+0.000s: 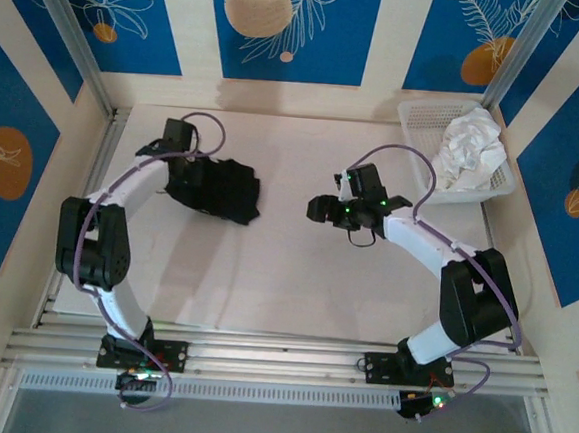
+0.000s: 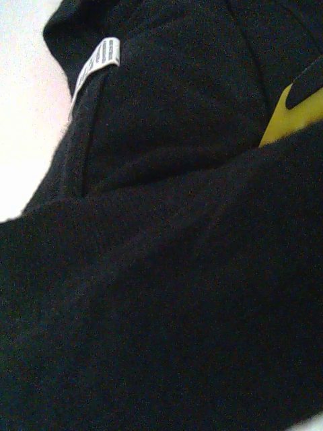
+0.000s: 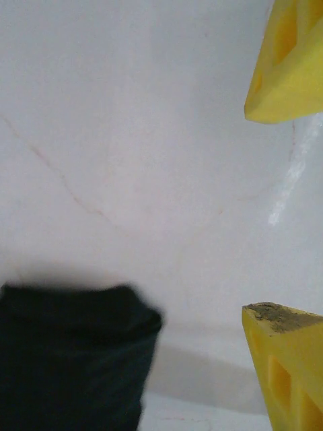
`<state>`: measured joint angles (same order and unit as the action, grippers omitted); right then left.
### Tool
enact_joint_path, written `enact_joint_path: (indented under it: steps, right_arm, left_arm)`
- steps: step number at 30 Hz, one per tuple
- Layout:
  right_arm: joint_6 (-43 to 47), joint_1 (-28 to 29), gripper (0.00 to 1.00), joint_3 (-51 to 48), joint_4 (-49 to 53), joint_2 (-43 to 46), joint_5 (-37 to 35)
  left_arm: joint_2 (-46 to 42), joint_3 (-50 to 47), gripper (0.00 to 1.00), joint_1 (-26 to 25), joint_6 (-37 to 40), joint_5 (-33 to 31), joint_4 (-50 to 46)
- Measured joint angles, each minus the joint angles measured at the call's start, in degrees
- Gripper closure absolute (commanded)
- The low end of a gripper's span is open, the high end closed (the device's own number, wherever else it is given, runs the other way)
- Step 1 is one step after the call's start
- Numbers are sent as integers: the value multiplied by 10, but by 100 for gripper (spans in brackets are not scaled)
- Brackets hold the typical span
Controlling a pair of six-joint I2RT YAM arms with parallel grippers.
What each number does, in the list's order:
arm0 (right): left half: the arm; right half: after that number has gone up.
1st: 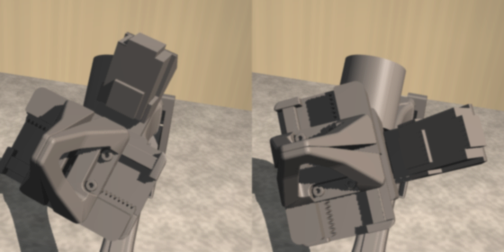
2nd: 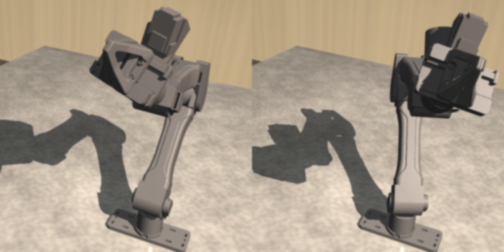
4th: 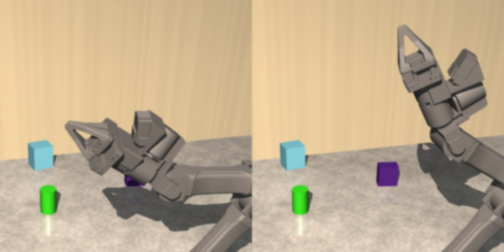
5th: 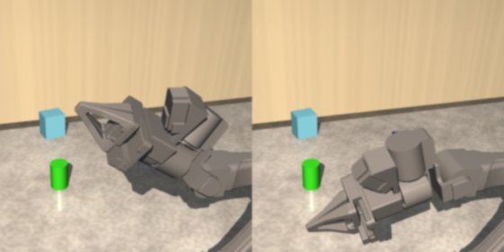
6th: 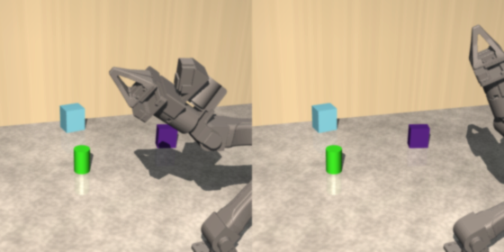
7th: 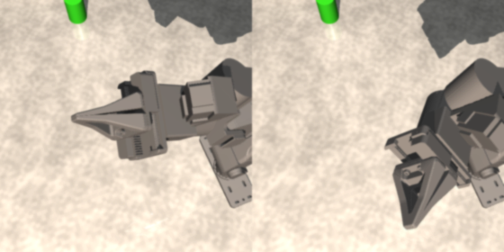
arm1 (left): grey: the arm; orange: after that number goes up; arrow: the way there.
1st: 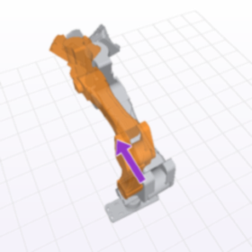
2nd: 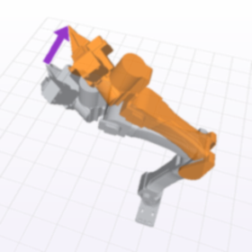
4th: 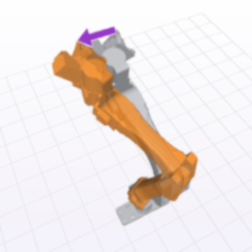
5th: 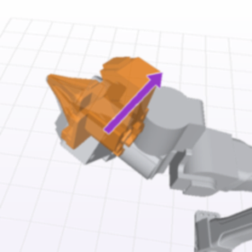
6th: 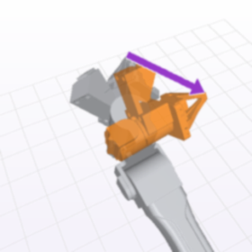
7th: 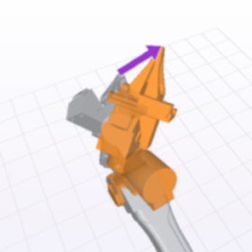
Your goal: Fold the inside-out t-shirt
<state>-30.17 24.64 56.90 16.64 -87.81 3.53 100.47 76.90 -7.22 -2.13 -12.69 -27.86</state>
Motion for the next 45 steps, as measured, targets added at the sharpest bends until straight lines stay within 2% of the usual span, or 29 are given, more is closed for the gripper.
enact_joint_path:
  steps: [4,7,10,14,16,19,21,24,27,29,32,33,36,40,45]
  right_arm:
    - [5,0,28,-21,-14,0,7]
    - [13,-4,28,-22,-24,-1,14]
    - [16,-14,28,-23,-34,-1,22]
    - [17,-23,28,-30,-45,0,27]
    - [17,-26,28,-33,-45,0,27]
    - [18,-27,28,-34,-44,0,27]
    - [19,-27,28,-34,-43,1,24]
    - [26,-27,26,-35,-35,11,7]
    - [47,-24,19,-41,-31,40,-31]
    - [68,-15,14,-46,-24,68,-80]
    - [98,8,6,-47,-17,109,-160]
    - [107,14,0,-47,-15,122,-186]
    - [124,26,1,-63,-14,168,-254]
    - [138,11,1,-100,-7,221,-339]
    - [173,-46,1,-184,-55,266,-417]
  left_arm:
    - [51,68,100,50,74,-121,-2]
    - [97,98,99,87,134,-179,23]
    - [153,129,91,122,186,-210,47]
    - [219,165,73,158,232,-241,72]
    - [250,189,55,172,253,-263,79]
    - [273,218,33,184,268,-296,89]
    - [272,229,22,185,259,-310,88]
    - [256,240,13,181,222,-316,80]
    - [208,220,5,167,160,-305,56]
    - [148,173,0,152,112,-284,50]
    - [10,48,0,124,43,-231,68]
    - [-44,-2,0,114,20,-211,83]
    - [-181,-141,0,94,-36,-150,140]
    - [-339,-355,0,92,-105,-71,253]
    - [-452,-537,0,92,-149,-45,347]
